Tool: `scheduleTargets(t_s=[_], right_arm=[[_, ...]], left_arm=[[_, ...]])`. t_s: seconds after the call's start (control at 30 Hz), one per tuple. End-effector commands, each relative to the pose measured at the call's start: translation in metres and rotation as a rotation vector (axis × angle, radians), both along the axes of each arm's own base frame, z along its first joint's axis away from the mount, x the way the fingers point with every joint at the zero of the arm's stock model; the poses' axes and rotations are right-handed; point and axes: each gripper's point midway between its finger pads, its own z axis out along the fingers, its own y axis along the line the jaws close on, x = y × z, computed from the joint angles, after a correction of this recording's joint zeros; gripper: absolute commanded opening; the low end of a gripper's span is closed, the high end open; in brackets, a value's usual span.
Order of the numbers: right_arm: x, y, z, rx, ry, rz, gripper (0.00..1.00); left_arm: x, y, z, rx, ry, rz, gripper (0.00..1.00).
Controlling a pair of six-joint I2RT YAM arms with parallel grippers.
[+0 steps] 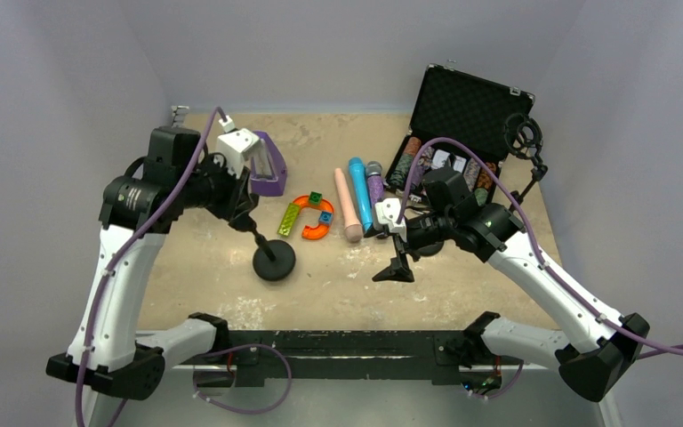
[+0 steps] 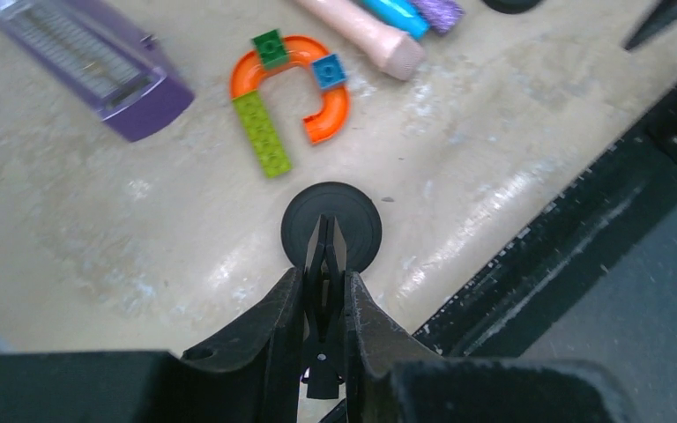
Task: Attach the microphones to the stand
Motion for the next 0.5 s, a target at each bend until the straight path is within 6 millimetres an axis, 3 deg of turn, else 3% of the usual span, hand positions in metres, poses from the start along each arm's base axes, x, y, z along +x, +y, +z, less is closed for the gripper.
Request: scheduleTargets(t_s=[0.0,0.2,0.47], right_arm=[[-0.004,0.002,0.001,0.012,0.01,0.03,0.99],[-0.003,0.001,0.0,0.011,0.015,0.024,0.99],[0.0,-0.001,-0.002,0.013,0.024,0.014,0.99]], left_arm=[[-0.015,-0.038,0.015,-0.079,-0.099,-0.277,0.0],[-0.009,-0.057,0.001,0.023,-0.077,-0.367,0.0],[-0.01,-0.066,-0.018,0.088,-0.058,-0.414,0.01]])
